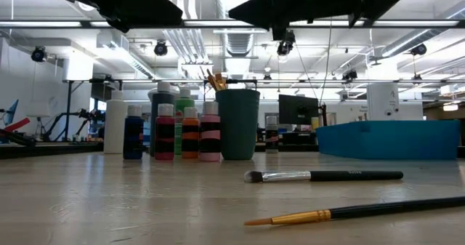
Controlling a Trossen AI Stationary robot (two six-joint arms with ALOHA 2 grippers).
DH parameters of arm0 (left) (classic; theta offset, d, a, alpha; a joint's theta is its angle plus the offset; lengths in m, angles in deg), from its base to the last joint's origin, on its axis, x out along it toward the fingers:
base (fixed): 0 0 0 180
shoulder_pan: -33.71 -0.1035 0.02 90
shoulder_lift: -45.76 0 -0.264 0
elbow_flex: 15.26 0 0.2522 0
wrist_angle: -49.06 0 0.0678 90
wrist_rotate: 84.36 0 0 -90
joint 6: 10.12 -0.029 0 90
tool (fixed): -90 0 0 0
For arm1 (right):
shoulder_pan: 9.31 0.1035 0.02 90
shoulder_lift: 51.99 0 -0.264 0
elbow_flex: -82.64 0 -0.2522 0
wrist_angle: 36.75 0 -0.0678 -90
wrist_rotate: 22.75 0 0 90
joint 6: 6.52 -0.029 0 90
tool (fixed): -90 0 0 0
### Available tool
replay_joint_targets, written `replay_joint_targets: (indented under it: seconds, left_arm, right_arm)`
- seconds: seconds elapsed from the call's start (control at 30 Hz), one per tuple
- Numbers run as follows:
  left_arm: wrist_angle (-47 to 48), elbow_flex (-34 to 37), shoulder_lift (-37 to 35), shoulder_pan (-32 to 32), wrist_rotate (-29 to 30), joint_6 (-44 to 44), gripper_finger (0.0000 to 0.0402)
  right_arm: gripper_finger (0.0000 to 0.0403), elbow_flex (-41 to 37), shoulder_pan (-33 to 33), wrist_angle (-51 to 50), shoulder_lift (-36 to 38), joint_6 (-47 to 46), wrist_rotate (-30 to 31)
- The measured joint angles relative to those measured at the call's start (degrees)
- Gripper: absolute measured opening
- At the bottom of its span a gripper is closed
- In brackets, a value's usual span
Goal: Pick & Place Paint Supplies
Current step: Put the silver paint brush into the green cup
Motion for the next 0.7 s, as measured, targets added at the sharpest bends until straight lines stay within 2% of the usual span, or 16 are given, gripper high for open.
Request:
replay_joint_targets:
  seconds: [0.1,0.23,0.47,0.57,0.7]
  left_arm:
    - [0.0,0.0,0.0,0.0,-4.1,1.6,0.0167]
    - [1.2,0.0,0.0,0.0,-11.6,3.3,0.0167]
    - [1.0,0.0,4.9,0.0,-12.9,4.9,0.0167]
    - [-1.7,0.0,9.0,0.0,-14.7,6.3,0.0167]
    - [-5.3,-0.8,16.0,0.0,-17.2,8.7,0.0167]
  right_arm:
    - [0.0008,0.0,1.6,-2.1,0.8,0.6,0.4]
    - [0.0008,0.0,3.8,-7.1,2.7,-1.2,4.4]
    - [0.0008,0.0,6.7,-20.4,6.2,-6.7,6.5]
    - [0.0008,0.0,8.2,-25.5,7.8,-8.8,9.3]
    - [0.0008,-0.1,9.7,-27.3,8.8,-9.5,12.1]
